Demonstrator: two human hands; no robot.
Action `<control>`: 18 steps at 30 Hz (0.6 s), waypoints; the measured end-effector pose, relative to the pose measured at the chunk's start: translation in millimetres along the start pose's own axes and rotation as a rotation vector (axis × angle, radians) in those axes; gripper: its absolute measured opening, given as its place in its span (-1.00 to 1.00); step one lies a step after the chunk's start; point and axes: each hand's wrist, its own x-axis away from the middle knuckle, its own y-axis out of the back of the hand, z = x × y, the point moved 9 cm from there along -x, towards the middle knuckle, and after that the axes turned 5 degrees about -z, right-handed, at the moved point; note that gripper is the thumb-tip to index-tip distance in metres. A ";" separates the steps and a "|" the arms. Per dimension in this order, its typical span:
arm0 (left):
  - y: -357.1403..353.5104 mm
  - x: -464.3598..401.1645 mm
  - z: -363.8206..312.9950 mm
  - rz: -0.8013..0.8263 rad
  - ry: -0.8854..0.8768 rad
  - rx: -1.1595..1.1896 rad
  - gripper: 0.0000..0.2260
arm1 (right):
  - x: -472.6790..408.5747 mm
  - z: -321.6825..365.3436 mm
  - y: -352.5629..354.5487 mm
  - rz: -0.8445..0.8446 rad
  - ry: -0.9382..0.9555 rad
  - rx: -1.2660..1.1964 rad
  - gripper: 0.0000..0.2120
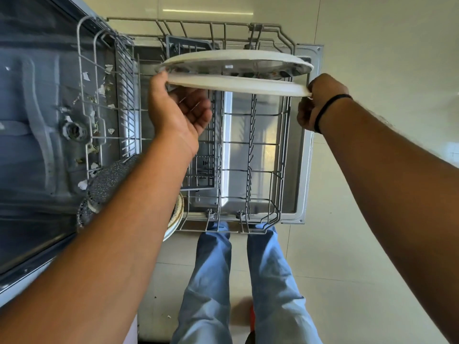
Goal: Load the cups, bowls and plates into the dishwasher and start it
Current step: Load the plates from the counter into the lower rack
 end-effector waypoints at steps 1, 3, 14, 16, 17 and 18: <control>4.9 -2.1 2.1 -0.035 0.000 -0.010 -0.49 | 2.0 0.4 2.0 0.012 0.005 0.027 -0.77; 16.5 -6.1 3.3 -0.123 -0.021 -0.040 -0.42 | 1.4 4.4 5.9 0.006 0.047 0.036 -0.76; 34.3 -11.2 -20.8 -0.294 -0.249 -0.078 -0.74 | 43.3 71.2 -2.3 -0.030 0.751 0.147 -0.73; 27.7 -9.3 -25.1 -0.271 -0.288 -0.092 -0.81 | 53.8 75.8 -12.5 0.005 0.842 0.144 -0.76; 23.6 -8.8 -27.5 -0.255 -0.306 -0.097 -0.85 | 57.2 76.4 -16.0 0.014 0.870 0.140 -0.76; 19.6 -9.0 -31.9 -0.244 -0.337 -0.104 -0.87 | 60.0 75.7 -18.0 0.016 0.888 0.145 -0.75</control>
